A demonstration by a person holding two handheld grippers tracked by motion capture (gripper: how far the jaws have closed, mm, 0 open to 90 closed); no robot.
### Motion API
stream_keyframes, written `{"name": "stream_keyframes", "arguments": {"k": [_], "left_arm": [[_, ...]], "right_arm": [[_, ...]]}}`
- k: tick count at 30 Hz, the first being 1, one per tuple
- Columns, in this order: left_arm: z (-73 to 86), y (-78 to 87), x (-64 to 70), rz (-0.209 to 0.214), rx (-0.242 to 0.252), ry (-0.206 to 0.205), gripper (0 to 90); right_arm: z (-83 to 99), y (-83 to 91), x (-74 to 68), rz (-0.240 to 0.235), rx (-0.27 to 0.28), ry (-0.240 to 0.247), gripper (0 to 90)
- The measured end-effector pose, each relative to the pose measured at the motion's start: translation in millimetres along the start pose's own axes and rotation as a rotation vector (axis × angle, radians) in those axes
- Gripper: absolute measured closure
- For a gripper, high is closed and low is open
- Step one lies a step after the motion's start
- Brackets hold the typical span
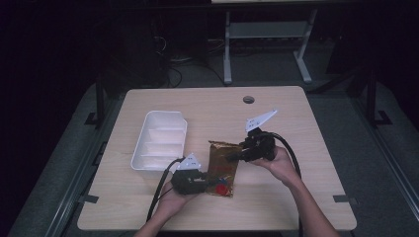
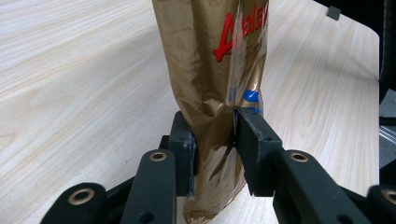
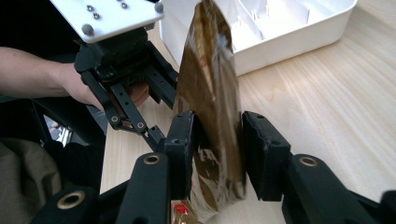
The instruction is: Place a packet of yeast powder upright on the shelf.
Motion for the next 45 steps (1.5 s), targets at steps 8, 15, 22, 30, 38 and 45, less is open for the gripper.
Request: {"name": "stream_keyframes", "arguments": {"k": [8,15,22,30,38,45], "left_arm": [[0.4,0.4,0.5,-0.001,-0.004,-0.005,65.5],[-2.8,6.2,4.5,-0.008,0.012,-0.030,59.6],[-3.6,10.2,5.6,-0.024,0.018,-0.045,55.2],[-0.4,10.3,10.8,-0.035,-0.002,-0.079,51.0],[4.6,8.6,19.2,-0.031,-0.037,-0.129,47.2],[7.5,9.5,26.0,-0.016,-0.049,-0.155,42.3]], "right_arm": [[1.9,-4.6,-3.2,-0.030,-0.010,-0.017,77.5],[-0.3,3.2,-12.3,-0.030,-0.011,0.008,82.4],[0.2,18.6,-12.1,-0.001,0.003,0.001,83.6],[-1.8,46.1,-0.5,0.091,0.014,-0.015,83.9],[-5.4,68.7,15.9,0.140,0.033,-0.051,83.9],[-9.6,78.1,27.4,0.155,0.052,-0.071,83.9]]}}
Point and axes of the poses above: each handheld gripper's, and its own axes: y roughly backward along the jaws, z roughly out of its underside, x roughly to its right, the point moved 10 cm from there along -y, roughly forward along the jaws, and after that the axes turned 1 degree about -x, right-handed, at the moved point
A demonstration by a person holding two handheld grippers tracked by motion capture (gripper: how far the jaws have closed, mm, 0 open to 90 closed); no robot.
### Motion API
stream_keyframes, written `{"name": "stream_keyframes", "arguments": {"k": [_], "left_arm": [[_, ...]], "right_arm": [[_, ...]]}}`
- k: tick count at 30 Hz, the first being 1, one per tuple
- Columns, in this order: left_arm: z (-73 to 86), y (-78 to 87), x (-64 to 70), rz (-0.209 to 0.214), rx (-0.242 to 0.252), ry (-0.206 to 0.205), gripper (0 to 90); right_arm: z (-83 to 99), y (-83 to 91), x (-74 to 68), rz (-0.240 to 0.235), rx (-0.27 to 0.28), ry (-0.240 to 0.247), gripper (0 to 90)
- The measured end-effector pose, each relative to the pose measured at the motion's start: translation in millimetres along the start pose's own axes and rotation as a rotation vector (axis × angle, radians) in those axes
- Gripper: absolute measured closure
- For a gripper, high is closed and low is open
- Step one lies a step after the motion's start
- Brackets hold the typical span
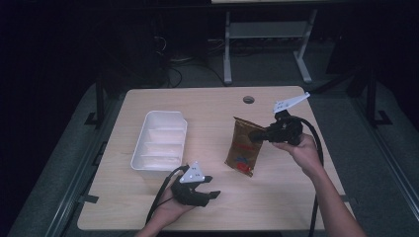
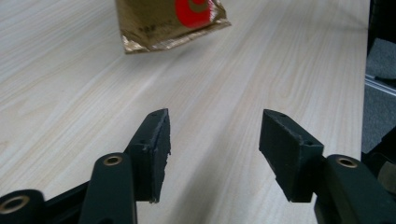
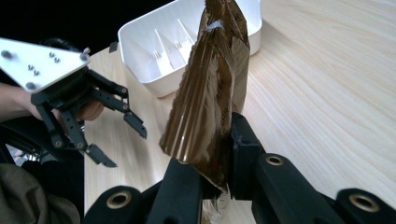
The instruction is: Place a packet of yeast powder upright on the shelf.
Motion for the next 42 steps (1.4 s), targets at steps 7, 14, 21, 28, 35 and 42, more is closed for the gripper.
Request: {"name": "stream_keyframes", "arguments": {"k": [7,14,21,28,35,42], "left_arm": [[1.7,1.9,3.1,0.005,-0.003,-0.016,37.8],[3.1,3.5,3.7,0.005,-0.007,-0.026,35.6],[4.0,5.6,3.0,-0.001,-0.006,-0.029,34.1],[6.0,6.5,4.5,0.003,-0.011,-0.031,33.4],[6.1,7.2,5.1,0.002,-0.012,-0.040,33.0],[6.2,7.9,5.6,0.005,-0.011,-0.041,32.9]], "right_arm": [[-8.5,0.9,6.4,0.012,-0.001,-0.006,83.9],[-19.7,-1.2,9.9,0.013,-0.006,-0.002,83.9],[-30.4,-4.0,11.8,0.010,-0.003,0.001,83.9],[-42.1,-9.4,8.2,-0.001,-0.002,0.022,83.9],[-53.0,-19.2,5.1,-0.025,-0.008,0.034,83.9],[-60.1,-28.4,2.3,-0.039,-0.015,0.043,83.9]]}}
Point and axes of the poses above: each handheld gripper's, and its own axes: y roughly backward along the jaws, z roughly out of its underside, x roughly to its right, the point moved 10 cm from there along -y, roughly forward along the jaws, and after that the axes turned 1 degree about -x, right-handed, at the moved point
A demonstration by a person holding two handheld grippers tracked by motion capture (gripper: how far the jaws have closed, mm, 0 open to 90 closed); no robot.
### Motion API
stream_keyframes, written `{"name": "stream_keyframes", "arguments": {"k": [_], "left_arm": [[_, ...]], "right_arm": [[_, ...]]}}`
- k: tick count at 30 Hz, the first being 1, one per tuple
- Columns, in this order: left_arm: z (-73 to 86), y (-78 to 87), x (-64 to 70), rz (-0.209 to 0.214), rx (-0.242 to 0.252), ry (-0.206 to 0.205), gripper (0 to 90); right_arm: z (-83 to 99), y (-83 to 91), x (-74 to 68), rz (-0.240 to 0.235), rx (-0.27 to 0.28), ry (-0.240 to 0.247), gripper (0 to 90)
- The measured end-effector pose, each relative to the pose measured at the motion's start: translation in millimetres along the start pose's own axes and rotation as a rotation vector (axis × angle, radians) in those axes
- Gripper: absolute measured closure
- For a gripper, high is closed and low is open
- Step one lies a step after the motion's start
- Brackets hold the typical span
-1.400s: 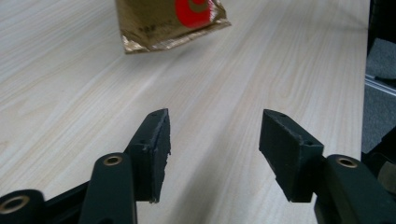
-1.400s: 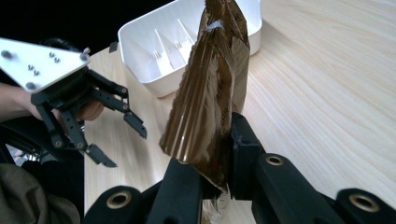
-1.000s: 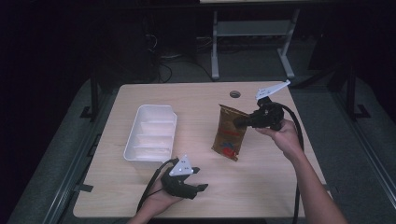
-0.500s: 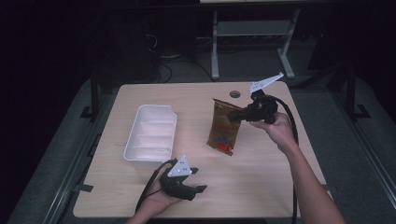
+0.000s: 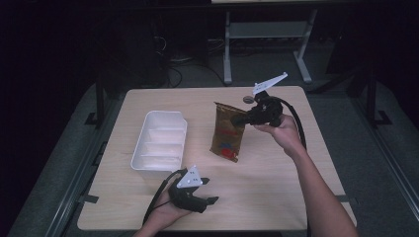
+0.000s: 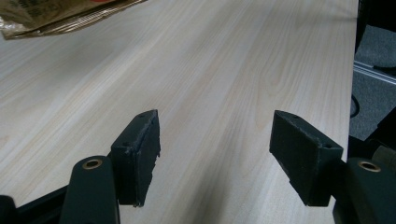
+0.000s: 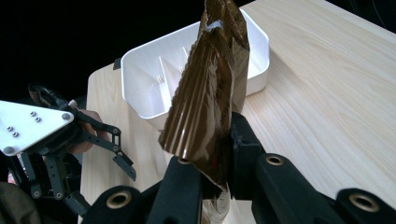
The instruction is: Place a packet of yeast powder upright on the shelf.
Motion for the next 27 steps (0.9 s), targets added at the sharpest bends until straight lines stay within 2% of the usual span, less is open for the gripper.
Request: {"name": "stream_keyframes", "arguments": {"k": [13,27], "left_arm": [[1.7,-1.3,-0.2,0.003,-0.005,0.000,32.7],[3.4,0.7,-0.3,0.001,-0.006,-0.009,32.7]], "right_arm": [[-16.1,-11.1,-3.9,-0.016,0.008,0.024,83.9],[-44.4,-43.0,-14.3,-0.053,-0.016,0.062,83.9]]}}
Point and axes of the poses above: each handheld gripper's, and its own axes: y roughly backward along the jaws, z roughly out of its underside, x roughly to its right, the point moved 10 cm from there along -y, roughly forward along the jaws, and after that the axes turned 1 degree about -x, right-handed, at the moved point
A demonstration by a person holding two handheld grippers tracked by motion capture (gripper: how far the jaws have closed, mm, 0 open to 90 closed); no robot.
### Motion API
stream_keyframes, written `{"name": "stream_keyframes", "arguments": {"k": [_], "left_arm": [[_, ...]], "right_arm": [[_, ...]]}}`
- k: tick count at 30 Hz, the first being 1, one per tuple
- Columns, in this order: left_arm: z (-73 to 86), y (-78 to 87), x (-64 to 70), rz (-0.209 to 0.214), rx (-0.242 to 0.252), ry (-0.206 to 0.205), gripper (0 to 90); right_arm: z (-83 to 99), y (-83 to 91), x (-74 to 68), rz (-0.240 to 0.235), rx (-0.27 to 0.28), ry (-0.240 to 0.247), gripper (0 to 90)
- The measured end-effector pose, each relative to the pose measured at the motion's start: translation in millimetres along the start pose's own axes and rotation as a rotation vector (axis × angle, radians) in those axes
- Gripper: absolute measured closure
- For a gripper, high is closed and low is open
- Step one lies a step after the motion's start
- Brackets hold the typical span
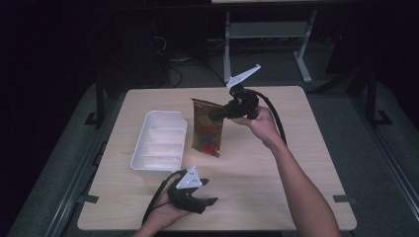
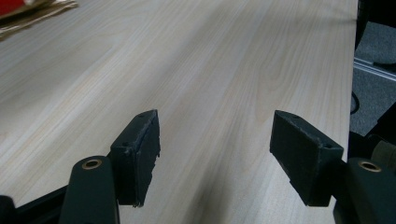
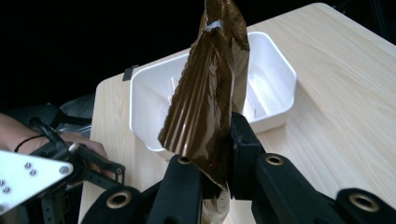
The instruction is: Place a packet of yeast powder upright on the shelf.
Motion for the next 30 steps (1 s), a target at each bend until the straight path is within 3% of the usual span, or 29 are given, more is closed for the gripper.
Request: {"name": "stream_keyframes", "arguments": {"k": [30], "left_arm": [[1.0,3.4,-4.3,-0.004,0.010,0.021,32.3]], "right_arm": [[-39.1,-25.9,-8.9,-0.019,-0.004,0.056,84.0]]}}
Point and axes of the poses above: each handheld gripper's, and its own axes: y roughly backward along the jaws, z roughly out of its underside, x roughly to its right, the point moved 10 cm from there along -y, roughly forward along the jaws, and after that the axes turned 1 degree about -x, right-handed, at the moved point
